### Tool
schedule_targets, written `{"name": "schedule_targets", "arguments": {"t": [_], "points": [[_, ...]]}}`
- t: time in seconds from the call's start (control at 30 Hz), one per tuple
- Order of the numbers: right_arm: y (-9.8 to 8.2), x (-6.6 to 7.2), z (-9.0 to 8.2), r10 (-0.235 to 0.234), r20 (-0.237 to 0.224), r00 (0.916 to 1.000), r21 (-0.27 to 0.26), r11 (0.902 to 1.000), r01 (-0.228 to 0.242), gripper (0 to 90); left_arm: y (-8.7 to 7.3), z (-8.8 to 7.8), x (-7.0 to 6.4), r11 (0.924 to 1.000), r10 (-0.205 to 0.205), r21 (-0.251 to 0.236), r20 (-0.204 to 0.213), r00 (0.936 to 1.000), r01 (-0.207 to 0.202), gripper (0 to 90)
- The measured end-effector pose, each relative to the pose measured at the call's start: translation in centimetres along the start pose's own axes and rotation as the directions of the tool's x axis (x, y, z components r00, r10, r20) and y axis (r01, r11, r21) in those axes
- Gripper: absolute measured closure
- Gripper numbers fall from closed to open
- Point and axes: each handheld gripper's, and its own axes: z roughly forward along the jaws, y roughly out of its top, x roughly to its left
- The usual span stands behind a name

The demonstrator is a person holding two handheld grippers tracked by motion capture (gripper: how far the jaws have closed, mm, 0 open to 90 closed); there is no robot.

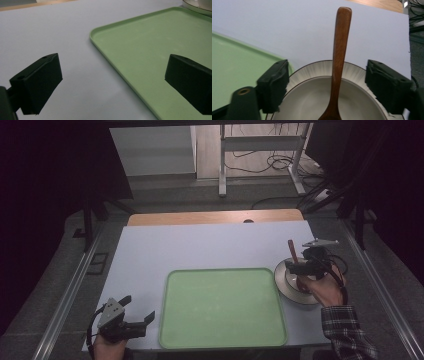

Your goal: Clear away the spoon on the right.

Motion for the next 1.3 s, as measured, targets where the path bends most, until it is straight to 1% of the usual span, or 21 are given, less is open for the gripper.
{"name": "schedule_targets", "arguments": {"t": [0.13, 0.2, 0.23, 0.33, 0.37, 0.43, 0.5, 0.6, 0.63, 0.7, 0.83, 0.93, 1.2, 1.3], "points": [[0.6, -0.3, 0.5, 0.002, 0.019, 0.9998, 0.016, 0.9999, -0.002, 35.0, 0.0, 0.0, 0.0, 1.0000, 0.000, 0.003, 0.001, 1.0000, 0.000, 1.1], [0.9, -0.5, 0.7, -0.013, 0.021, 0.9997, 0.037, 0.9992, 0.012, 39.3, 0.0, 0.0, 0.0, 1.0000, 0.001, 0.005, 0.001, 1.0000, -0.001, 1.1], [1.0, -0.5, 0.8, -0.016, 0.014, 0.9998, 0.041, 0.9991, 0.015, 41.4, 0.0, 0.0, 0.0, 1.0000, 0.002, 0.007, 0.001, 1.0000, -0.002, 1.2], [1.4, -0.6, 1.2, -0.024, 0.027, 0.9994, 0.059, 0.9980, 0.022, 48.7, 0.0, 0.1, 0.0, 0.9999, 0.003, 0.009, 0.001, 1.0000, -0.003, 1.3], [1.6, -0.6, 1.3, -0.018, 0.026, 0.9995, 0.064, 0.9978, 0.017, 51.1, 0.0, 0.1, 0.0, 0.9999, 0.003, 0.010, 0.001, 1.0000, -0.003, 1.3], [1.8, -0.7, 1.7, -0.022, 0.031, 0.9993, 0.078, 0.9968, 0.019, 55.3, 0.0, 0.1, 0.0, 0.9999, 0.003, 0.010, 0.001, 1.0000, -0.003, 1.4], [2.1, -0.8, 2.1, -0.022, 0.027, 0.9994, 0.095, 0.9953, 0.019, 58.6, 0.0, 0.1, 0.0, 0.9999, 0.004, 0.012, 0.002, 1.0000, -0.004, 1.4], [2.4, -0.8, 2.6, -0.024, 0.036, 0.9991, 0.115, 0.9932, 0.020, 66.9, 0.0, 0.1, 0.0, 0.9998, 0.005, 0.018, 0.002, 1.0000, -0.005, 1.5], [2.5, -0.8, 2.7, -0.027, 0.038, 0.9989, 0.113, 0.9934, 0.023, 69.2, 0.0, 0.1, 0.0, 0.9997, 0.006, 0.022, 0.003, 1.0000, -0.006, 1.5], [2.7, -0.7, 3.0, -0.029, 0.031, 0.9991, 0.124, 0.9920, 0.025, 74.8, -0.1, 0.2, -0.1, 0.9997, 0.007, 0.024, 0.002, 1.0000, -0.007, 1.5], [2.9, -0.6, 3.0, -0.022, 0.030, 0.9993, 0.132, 0.9911, 0.017, 76.9, -0.1, 0.1, 0.0, 0.9998, 0.007, 0.021, 0.000, 1.0000, -0.007, 1.6], [3.1, -0.7, 2.8, -0.008, 0.009, 0.9999, 0.139, 0.9903, 0.007, 77.1, -0.1, 0.1, 0.0, 0.9998, 0.007, 0.021, -0.001, 1.0000, -0.007, 1.7], [3.8, -1.0, 1.4, 0.008, -0.021, 0.9997, 0.138, 0.9905, -0.005, 77.3, -0.1, 0.1, 0.0, 0.9997, 0.008, 0.022, -0.003, 1.0000, -0.008, 1.7], [4.0, -1.1, 1.0, 0.015, -0.025, 0.9996, 0.140, 0.9901, -0.012, 77.3, -0.1, 0.1, 0.0, 0.9997, 0.008, 0.022, -0.004, 1.0000, -0.008, 1.7]]}}
